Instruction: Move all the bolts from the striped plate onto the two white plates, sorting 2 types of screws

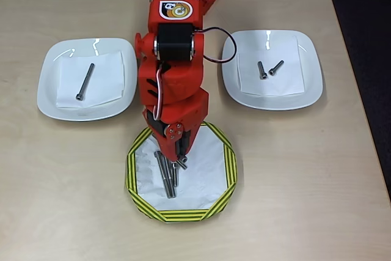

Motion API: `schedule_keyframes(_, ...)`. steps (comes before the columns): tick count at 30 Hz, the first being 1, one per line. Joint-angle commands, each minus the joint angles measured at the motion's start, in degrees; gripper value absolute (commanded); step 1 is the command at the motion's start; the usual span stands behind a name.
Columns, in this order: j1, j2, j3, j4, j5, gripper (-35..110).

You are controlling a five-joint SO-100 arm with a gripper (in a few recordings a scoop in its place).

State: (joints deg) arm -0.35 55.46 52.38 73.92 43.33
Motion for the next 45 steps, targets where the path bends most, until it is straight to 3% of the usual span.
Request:
schedule_keyframes(1, 0.62, 5.01, -1.41, 1.85, -0.35, 0)
schedule_keyframes(11, 2.99, 8.79, 1.41, 4.39, -1.32, 0)
schedule_keyframes(28, 16.7, 24.43, 15.64, 7.12, -12.74, 0)
schedule_keyframes(34, 11.6, 21.01, 15.91, 0.97, -11.6, 6)
schedule_keyframes(41, 2.46, 12.83, 13.97, -8.09, 0.0, 8)
schedule_keyframes(45, 0.18, 10.63, 13.36, -10.46, 1.41, 12)
